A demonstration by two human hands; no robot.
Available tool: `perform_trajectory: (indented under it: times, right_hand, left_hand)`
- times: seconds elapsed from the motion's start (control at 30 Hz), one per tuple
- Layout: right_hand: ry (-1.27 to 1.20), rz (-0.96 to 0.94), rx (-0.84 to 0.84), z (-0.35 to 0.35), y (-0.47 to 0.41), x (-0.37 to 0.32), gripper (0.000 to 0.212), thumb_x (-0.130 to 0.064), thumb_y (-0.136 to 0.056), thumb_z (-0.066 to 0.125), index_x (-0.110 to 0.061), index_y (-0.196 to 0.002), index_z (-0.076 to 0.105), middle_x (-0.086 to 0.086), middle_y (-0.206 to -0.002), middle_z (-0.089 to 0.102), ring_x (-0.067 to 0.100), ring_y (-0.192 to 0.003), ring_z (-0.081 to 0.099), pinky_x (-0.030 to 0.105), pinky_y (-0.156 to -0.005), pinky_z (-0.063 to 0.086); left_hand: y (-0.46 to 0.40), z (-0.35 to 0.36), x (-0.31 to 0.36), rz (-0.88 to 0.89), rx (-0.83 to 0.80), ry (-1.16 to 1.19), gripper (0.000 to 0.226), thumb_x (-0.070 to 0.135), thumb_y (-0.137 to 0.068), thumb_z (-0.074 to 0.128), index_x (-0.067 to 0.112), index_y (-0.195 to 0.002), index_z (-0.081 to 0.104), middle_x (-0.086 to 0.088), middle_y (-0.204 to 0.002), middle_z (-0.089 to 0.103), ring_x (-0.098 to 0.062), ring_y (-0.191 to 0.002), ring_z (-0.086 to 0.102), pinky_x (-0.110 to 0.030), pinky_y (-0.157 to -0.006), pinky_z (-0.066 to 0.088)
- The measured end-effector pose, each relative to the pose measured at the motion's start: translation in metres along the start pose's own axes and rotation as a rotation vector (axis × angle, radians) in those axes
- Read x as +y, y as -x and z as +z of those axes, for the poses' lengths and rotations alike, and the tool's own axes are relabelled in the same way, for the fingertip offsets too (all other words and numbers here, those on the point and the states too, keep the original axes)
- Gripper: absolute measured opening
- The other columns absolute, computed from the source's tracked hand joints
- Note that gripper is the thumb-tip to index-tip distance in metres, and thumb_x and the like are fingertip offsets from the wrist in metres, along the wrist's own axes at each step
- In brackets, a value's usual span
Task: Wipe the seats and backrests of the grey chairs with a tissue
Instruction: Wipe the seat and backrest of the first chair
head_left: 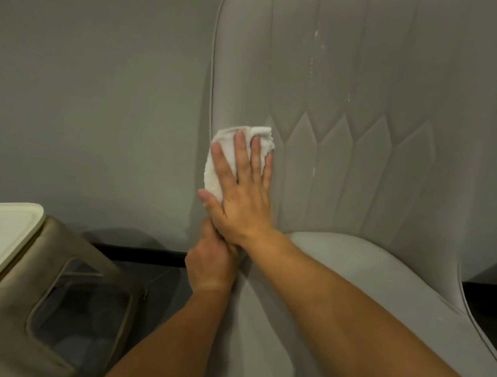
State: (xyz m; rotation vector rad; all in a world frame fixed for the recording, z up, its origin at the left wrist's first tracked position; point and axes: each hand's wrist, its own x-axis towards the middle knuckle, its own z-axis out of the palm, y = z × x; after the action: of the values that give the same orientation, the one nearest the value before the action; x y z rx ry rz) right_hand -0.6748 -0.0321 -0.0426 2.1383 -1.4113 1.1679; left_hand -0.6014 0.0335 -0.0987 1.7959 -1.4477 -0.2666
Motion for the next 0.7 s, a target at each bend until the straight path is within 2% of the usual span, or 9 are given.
perform_trajectory:
  times: [0.07,0.2,0.3,0.4,0.47,0.6,0.7]
  right_hand:
    - [0.048,-0.029,-0.027,-0.004,0.001,0.003,0.073,-0.062,-0.096,0.03,-0.025,-0.158,0.017,0.012,-0.166,0.002,0.036,-0.152,-0.006,0.061,-0.119,-0.001]
    - [0.207,-0.106,0.003,-0.036,-0.067,0.032,0.069,-0.058,-0.095,0.038,-0.029,-0.156,0.025,0.01,-0.165,0.016,0.037,-0.151,0.007,0.06,-0.119,-0.001]
    - [0.314,-0.04,0.08,-0.073,-0.148,0.052,0.066,-0.062,-0.097,0.026,-0.032,-0.156,0.024,0.009,-0.164,0.019,0.035,-0.151,0.012,0.059,-0.118,0.001]
    - [0.426,-0.107,0.029,-0.103,-0.181,0.074,0.065,-0.065,-0.098,0.015,-0.036,-0.156,0.017,0.005,-0.165,0.018,0.032,-0.151,0.013,0.059,-0.12,0.005]
    - [0.463,-0.119,0.031,-0.112,-0.178,0.087,0.065,-0.064,-0.099,0.014,-0.035,-0.157,0.016,0.005,-0.165,0.017,0.031,-0.152,0.013,0.059,-0.12,0.006]
    - [0.428,-0.003,0.09,-0.087,-0.129,0.092,0.067,-0.057,-0.1,0.025,-0.024,-0.158,0.018,0.012,-0.165,0.015,0.035,-0.151,0.011,0.059,-0.119,0.006]
    - [0.376,-0.026,-0.034,-0.057,-0.045,0.103,0.073,-0.057,-0.099,0.031,-0.021,-0.159,0.009,0.012,-0.166,0.007,0.033,-0.152,0.002,0.058,-0.12,0.004]
  left_hand:
    - [0.0,-0.001,0.0,-0.011,-0.009,0.008,0.024,0.049,-0.09,0.037,0.03,-0.104,0.035,-0.016,-0.082,0.066,-0.042,-0.073,0.061,-0.041,-0.059,0.041]
    - [0.001,0.0,0.001,0.042,0.054,-0.071,0.065,0.066,-0.086,0.025,0.011,-0.113,0.045,-0.021,-0.084,0.066,-0.046,-0.074,0.06,-0.041,-0.059,0.037]
    - [0.001,0.0,0.003,0.016,0.058,-0.082,0.07,0.068,-0.084,0.019,0.011,-0.116,0.045,-0.019,-0.083,0.066,-0.045,-0.073,0.059,-0.04,-0.059,0.034]
    - [0.002,0.0,0.001,0.011,0.064,-0.059,0.068,0.068,-0.085,0.014,0.016,-0.121,0.041,-0.016,-0.086,0.067,-0.044,-0.075,0.059,-0.039,-0.061,0.031]
    - [0.002,0.0,-0.001,0.002,0.069,-0.062,0.07,0.068,-0.085,0.009,0.019,-0.124,0.039,-0.015,-0.088,0.067,-0.043,-0.076,0.06,-0.039,-0.062,0.032]
    - [0.003,0.0,0.002,-0.006,0.062,-0.102,0.077,0.067,-0.084,0.006,0.017,-0.132,0.039,-0.017,-0.093,0.067,-0.043,-0.08,0.061,-0.04,-0.064,0.034]
    - [0.003,-0.001,0.005,-0.007,0.063,-0.103,0.077,0.066,-0.084,0.008,0.017,-0.135,0.038,-0.02,-0.096,0.067,-0.044,-0.083,0.061,-0.044,-0.067,0.04]
